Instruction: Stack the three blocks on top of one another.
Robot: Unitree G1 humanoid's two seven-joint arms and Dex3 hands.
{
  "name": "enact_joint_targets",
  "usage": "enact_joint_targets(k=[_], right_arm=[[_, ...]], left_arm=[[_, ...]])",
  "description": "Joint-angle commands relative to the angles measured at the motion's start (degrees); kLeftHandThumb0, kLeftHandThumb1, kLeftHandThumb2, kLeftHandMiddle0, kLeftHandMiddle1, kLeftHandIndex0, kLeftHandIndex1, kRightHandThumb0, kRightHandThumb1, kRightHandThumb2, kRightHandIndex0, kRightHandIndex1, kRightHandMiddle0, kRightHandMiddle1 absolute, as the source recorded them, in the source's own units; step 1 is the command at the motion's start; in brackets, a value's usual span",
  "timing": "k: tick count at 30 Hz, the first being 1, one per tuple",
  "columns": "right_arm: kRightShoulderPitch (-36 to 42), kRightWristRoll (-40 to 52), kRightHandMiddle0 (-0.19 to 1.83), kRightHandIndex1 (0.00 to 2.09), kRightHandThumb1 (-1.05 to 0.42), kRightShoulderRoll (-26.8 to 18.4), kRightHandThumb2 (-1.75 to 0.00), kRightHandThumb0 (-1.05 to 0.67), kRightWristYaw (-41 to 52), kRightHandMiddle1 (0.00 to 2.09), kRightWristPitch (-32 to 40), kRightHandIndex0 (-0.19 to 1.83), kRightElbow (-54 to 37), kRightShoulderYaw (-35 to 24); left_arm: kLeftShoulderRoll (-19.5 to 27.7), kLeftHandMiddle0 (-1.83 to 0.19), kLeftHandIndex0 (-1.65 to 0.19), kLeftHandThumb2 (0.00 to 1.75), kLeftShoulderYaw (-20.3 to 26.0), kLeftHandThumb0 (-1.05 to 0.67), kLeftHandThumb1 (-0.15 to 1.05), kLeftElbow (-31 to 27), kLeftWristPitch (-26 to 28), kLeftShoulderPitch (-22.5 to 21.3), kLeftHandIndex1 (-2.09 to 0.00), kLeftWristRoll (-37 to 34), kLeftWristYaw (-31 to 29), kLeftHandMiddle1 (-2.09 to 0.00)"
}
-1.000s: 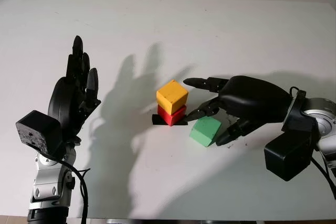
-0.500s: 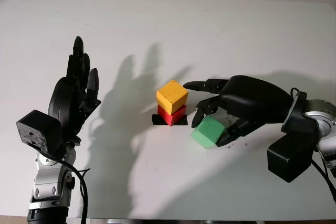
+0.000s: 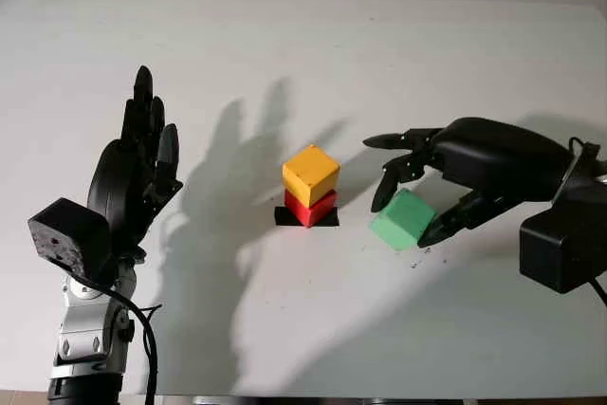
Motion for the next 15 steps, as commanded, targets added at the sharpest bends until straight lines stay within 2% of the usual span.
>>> enact_joint_targets(k=[1, 7, 10, 15], right_arm=[[-3.32, -0.09, 0.68, 0.06, -0.86, -1.03, -0.05, -0.39, -0.18, 0.99, 0.03, 0.3, 1.89, -0.95], [-12.88, -0.51, 0.66, 0.07, -0.86, -1.44, -0.05, -0.41, 1.98, 1.02, 5.36, 0.32, 5.42, -0.7], [-18.41, 1.13, 0.75, 0.07, -0.82, 0.12, -0.05, -0.39, 2.51, 0.93, 6.29, 0.36, 9.13, -0.61], [-26.19, 0.12, 0.82, 0.08, -0.78, 2.7, -0.04, -0.42, 3.15, 0.89, 6.22, 0.4, 15.25, 1.75]], left_arm=[[0.51, 0.19, 0.19, 0.66, -0.12, -0.78, 1.05, -0.16, -0.46, -0.01, -0.02, 0.12, -0.05, -0.03], [0.58, 0.19, 0.19, 0.66, 0.04, -0.77, 1.05, 0.37, -1.33, 0.0, -0.03, -0.21, -0.5, -0.04], [0.58, 0.19, 0.19, 0.67, -0.01, -0.77, 1.05, 0.64, -1.76, -0.06, -0.04, 0.03, -0.47, -0.04], [0.37, 0.19, 0.19, 0.68, -0.14, -0.77, 1.05, 0.76, -1.9, -0.16, -0.03, -0.18, -0.57, -0.04]])
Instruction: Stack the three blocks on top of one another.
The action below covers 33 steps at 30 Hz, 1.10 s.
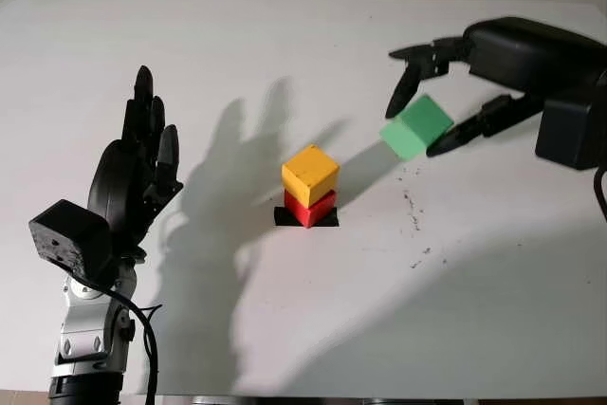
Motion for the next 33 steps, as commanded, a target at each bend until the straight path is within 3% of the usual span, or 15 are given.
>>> enact_joint_targets(k=[1, 4, 5, 8, 17, 33], right_arm=[[-3.64, 0.56, 0.82, 0.08, -0.78, 2.16, -0.04, -0.42, 1.01, 0.89, 1.92, 0.4, 1.65, 1.05], [-7.96, 3.76, 0.8, 0.06, -0.77, 6.69, -0.05, -0.41, 4.59, 1.01, 9.43, 0.38, 3.01, 1.94], [-8.66, 4.26, 0.72, 0.06, -0.79, 7.55, -0.05, -0.4, 5.39, 1.15, 11.29, 0.37, 2.93, 2.13], [-10.06, 4.73, 0.63, 0.04, -0.81, 9.32, -0.06, -0.4, 7.44, 1.29, 16.17, 0.35, 2.07, 2.95], [-10.09, 1.47, 0.45, 0.04, -0.86, 12.65, -0.06, -0.43, 8.35, 1.5, 19.23, 0.31, -1.95, 6.99], [-9.28, 1.69, 0.38, 0.03, -0.9, 14.45, -0.06, -0.47, 13.3, 1.56, 28.07, 0.26, -4.43, 8.93]], left_arm=[[0.27, 0.19, 0.19, 0.68, -0.17, -0.77, 1.05, 0.03, -0.68, -0.1, -0.02, -0.07, -0.07, -0.04], [-0.11, 0.19, 0.19, 0.68, -0.31, -0.77, 1.05, -0.46, -0.11, 0.13, -0.03, -0.2, 0.24, -0.05], [-0.26, 0.18, 0.19, 0.68, -0.33, -0.77, 1.05, -0.54, -0.03, 0.17, -0.03, -0.33, 0.34, -0.05], [-0.45, 0.18, 0.18, 0.68, -0.5, -0.77, 1.05, -0.65, -0.14, 0.32, -0.04, -0.36, 0.43, -0.05], [-0.34, 0.19, 0.19, 0.69, -1.14, -0.77, 1.05, 0.41, -0.24, -0.23, -0.04, 0.36, 0.92, -0.04], [-1.45, 0.16, 0.16, 0.67, -3.13, -0.8, 1.05, -0.42, 1.0, 0.49, -0.06, 2.55, 3.6, -0.06]])
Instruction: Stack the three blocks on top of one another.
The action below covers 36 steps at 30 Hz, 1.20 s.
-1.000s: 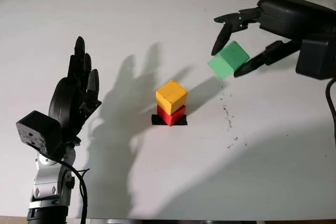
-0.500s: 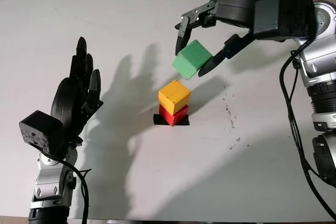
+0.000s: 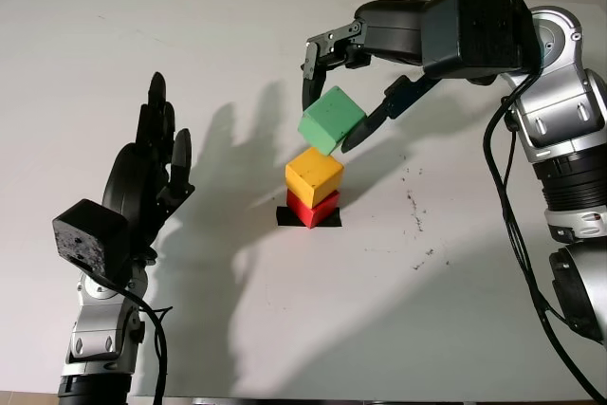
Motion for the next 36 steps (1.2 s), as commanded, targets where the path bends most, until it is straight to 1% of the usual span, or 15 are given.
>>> enact_joint_targets(k=[1, 5, 8, 12, 18, 25, 31, 36], right_arm=[[-0.1, 0.31, 0.38, 0.03, -0.9, 0.24, -0.06, -0.47, 0.72, 1.57, 1.5, 0.26, -1.04, 0.15], [-0.41, 1.0, 0.39, 0.04, -0.9, 0.49, -0.06, -0.49, 1.82, 1.59, 3.7, 0.27, -1.34, 0.33], [-0.8, 2.52, 0.38, 0.04, -0.9, 1.11, -0.06, -0.5, 3.41, 1.62, 8.19, 0.27, -2.0, 0.04], [-0.97, 3.42, 0.37, 0.05, -0.91, 1.25, -0.06, -0.49, 4.58, 1.61, 12.42, 0.29, -3.76, 0.21], [-0.28, 4.14, 0.38, 0.05, -0.91, 1.87, -0.05, -0.5, 4.76, 1.6, 16.8, 0.28, -5.21, 0.45], [0.06, 4.37, 0.4, 0.04, -0.91, 2.41, -0.05, -0.49, 4.47, 1.59, 17.72, 0.26, -4.94, 0.75], [0.33, 4.39, 0.4, 0.04, -0.91, 2.28, -0.05, -0.5, 4.44, 1.59, 15.91, 0.25, -4.41, 1.0], [0.78, 3.76, 0.38, 0.04, -0.92, 1.8, -0.06, -0.49, 4.33, 1.58, 14.17, 0.24, -4.26, 1.48]], left_arm=[[-0.36, 0.16, 0.16, 0.66, -0.21, -0.8, 1.05, -0.95, 0.15, 0.59, -0.05, 0.18, 0.34, -0.05], [-0.35, 0.16, 0.17, 0.66, -0.24, -0.8, 1.05, -1.09, -0.12, 0.9, -0.05, 0.2, 0.35, -0.05], [-0.32, 0.17, 0.18, 0.66, -0.2, -0.78, 1.05, -1.18, 0.25, 1.07, -0.05, 0.12, 0.34, -0.05], [-0.54, 0.16, 0.17, 0.65, -0.13, -0.77, 1.05, -1.16, 0.53, 1.02, -0.05, 0.04, 0.62, -0.05], [-0.58, 0.16, 0.17, 0.65, -0.23, -0.77, 1.05, -1.31, 1.05, 0.87, -0.05, -0.08, 0.57, -0.05], [-0.62, 0.16, 0.17, 0.65, -0.22, -0.77, 1.05, -1.26, 0.81, 1.1, -0.05, 0.27, 0.78, -0.05], [-0.65, 0.16, 0.17, 0.64, 0.1, -0.77, 1.05, -0.94, 0.15, 1.18, -0.05, -0.84, 0.03, -0.05], [-0.54, 0.16, 0.17, 0.64, -0.13, -0.78, 1.05, -1.36, 0.33, 1.43, -0.05, -0.29, 0.4, -0.05]])
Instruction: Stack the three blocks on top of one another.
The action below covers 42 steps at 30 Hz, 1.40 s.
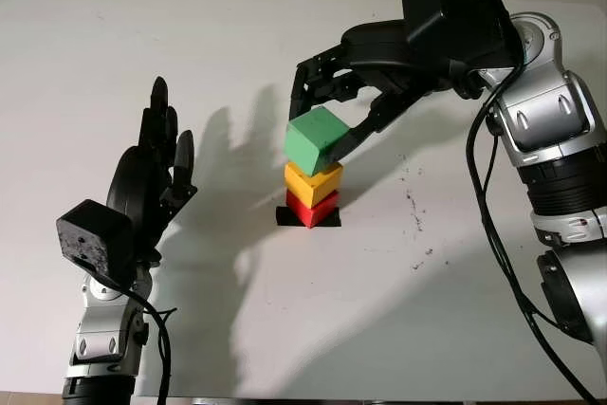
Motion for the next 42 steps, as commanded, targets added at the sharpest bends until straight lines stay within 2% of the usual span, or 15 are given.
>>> enact_joint_targets(k=[1, 17, 25, 27, 29, 36, 38, 42], right_arm=[[0.59, 0.01, 0.38, 0.04, -0.92, -0.37, -0.06, -0.49, -0.23, 1.58, -0.92, 0.25, -0.22, 0.14], [1.68, -0.56, 0.31, 0.05, -0.93, -0.47, -0.05, -0.47, 0.31, 1.62, -3.47, 0.24, 0.23, 0.36], [2.79, -0.75, 0.31, 0.04, -0.92, -0.7, -0.05, -0.52, 0.65, 1.58, -6.36, 0.22, 0.0, 0.63], [2.77, -0.97, 0.3, 0.04, -0.91, -0.75, -0.05, -0.54, 0.82, 1.49, -5.79, 0.21, -0.52, 0.77], [2.72, -1.12, 0.19, 0.03, -0.89, -0.74, -0.05, -0.59, 1.05, 1.24, -5.29, 0.16, -0.92, 0.84], [2.69, -2.26, 0.0, 0.02, -0.87, -1.96, -0.05, -0.74, 2.08, 0.7, -9.27, 0.01, -0.22, 1.4], [2.39, -2.76, -0.09, 0.02, -0.86, -2.96, -0.05, -0.78, 3.69, 0.41, -10.67, -0.1, 0.04, 2.05], [2.01, -3.39, -0.18, 0.0, -0.85, -4.39, -0.05, -0.81, 6.45, 0.12, -10.55, -0.19, -0.44, 2.49]], left_arm=[[-0.23, 0.16, 0.17, 0.64, -0.08, -0.78, 1.05, -1.07, -0.5, 1.06, -0.06, 0.14, 0.12, -0.06], [-0.17, 0.16, 0.16, 0.65, -0.15, -0.78, 1.05, -2.02, -0.62, 1.57, -0.06, 0.26, 0.17, -0.05], [-0.04, 0.16, 0.17, 0.65, -0.08, -0.79, 1.05, -2.7, -0.13, 2.09, -0.05, 0.13, -0.27, -0.05], [-0.09, 0.16, 0.16, 0.65, -0.09, -0.79, 1.05, -3.01, 0.14, 2.18, -0.06, 0.1, -0.2, -0.05], [-0.07, 0.16, 0.16, 0.65, -0.12, -0.79, 1.05, -3.39, 0.53, 2.26, -0.06, 0.24, -0.05, -0.06], [0.18, 0.17, 0.18, 0.67, -0.11, -0.78, 1.05, -2.87, 0.21, 1.86, -0.05, 0.32, -0.42, -0.05], [0.07, 0.17, 0.18, 0.66, -0.03, -0.78, 1.05, -2.69, 0.44, 1.72, -0.05, 0.23, -0.3, -0.05], [0.03, 0.17, 0.18, 0.66, 0.04, -0.79, 1.05, -2.16, 0.08, 1.51, -0.05, 0.09, -0.4, -0.05]])
